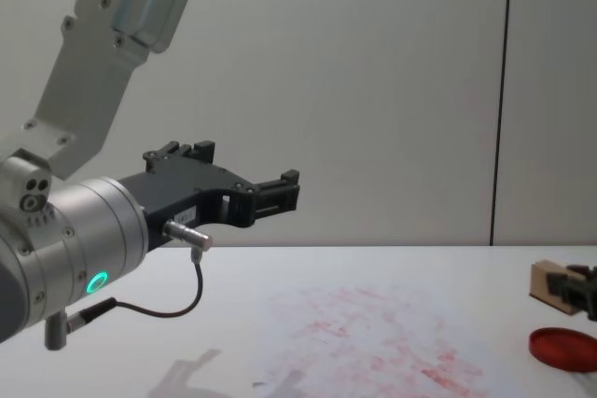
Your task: Use the one hand to pick up the stamp and affix it onto the A4 paper.
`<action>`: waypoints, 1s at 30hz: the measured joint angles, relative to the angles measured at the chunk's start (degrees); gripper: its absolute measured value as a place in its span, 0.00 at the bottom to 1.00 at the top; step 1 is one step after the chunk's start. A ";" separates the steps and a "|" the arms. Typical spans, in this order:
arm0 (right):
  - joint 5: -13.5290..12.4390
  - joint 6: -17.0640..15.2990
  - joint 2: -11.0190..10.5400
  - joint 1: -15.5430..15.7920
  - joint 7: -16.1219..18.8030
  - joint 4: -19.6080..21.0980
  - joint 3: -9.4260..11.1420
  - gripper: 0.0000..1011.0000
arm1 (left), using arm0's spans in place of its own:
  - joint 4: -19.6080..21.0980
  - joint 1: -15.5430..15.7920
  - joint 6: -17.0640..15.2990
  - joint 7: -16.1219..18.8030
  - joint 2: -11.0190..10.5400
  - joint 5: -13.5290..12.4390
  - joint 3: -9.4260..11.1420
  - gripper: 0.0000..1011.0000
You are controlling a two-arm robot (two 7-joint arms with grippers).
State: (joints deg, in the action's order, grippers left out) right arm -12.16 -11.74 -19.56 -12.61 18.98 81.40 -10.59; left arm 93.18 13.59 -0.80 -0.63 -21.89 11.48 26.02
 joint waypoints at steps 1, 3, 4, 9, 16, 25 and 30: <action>-0.01 -0.08 -0.04 0.06 0.00 -0.05 0.02 0.22 | 0.00 0.00 0.00 0.00 0.00 0.00 0.00 0.98; -0.06 -0.30 -0.15 0.22 0.00 -0.15 0.07 0.22 | 0.00 0.00 0.00 0.00 0.00 0.00 0.00 0.98; -0.07 -0.37 -0.21 0.27 0.00 -0.20 0.09 0.22 | 0.00 0.00 0.00 0.00 0.00 0.00 0.00 0.98; -0.12 -0.89 -0.45 0.57 0.06 -0.49 0.21 0.22 | 0.00 0.00 0.00 0.00 0.00 0.00 0.00 0.98; -0.15 -1.25 -0.64 0.88 0.14 -0.77 0.25 0.22 | 0.00 0.00 0.00 0.00 0.00 0.00 0.00 0.98; -0.19 -1.47 -0.82 1.35 0.13 -1.02 0.25 0.22 | 0.00 0.00 0.00 0.00 0.00 0.00 0.00 0.98; -0.19 -1.58 -0.87 1.52 0.13 -1.09 0.19 0.31 | 0.00 0.00 0.00 0.00 0.00 0.00 0.00 0.98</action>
State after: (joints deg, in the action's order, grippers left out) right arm -12.35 -13.32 -20.43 -11.09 19.11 80.31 -10.39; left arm 93.18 13.59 -0.80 -0.63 -21.89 11.48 26.03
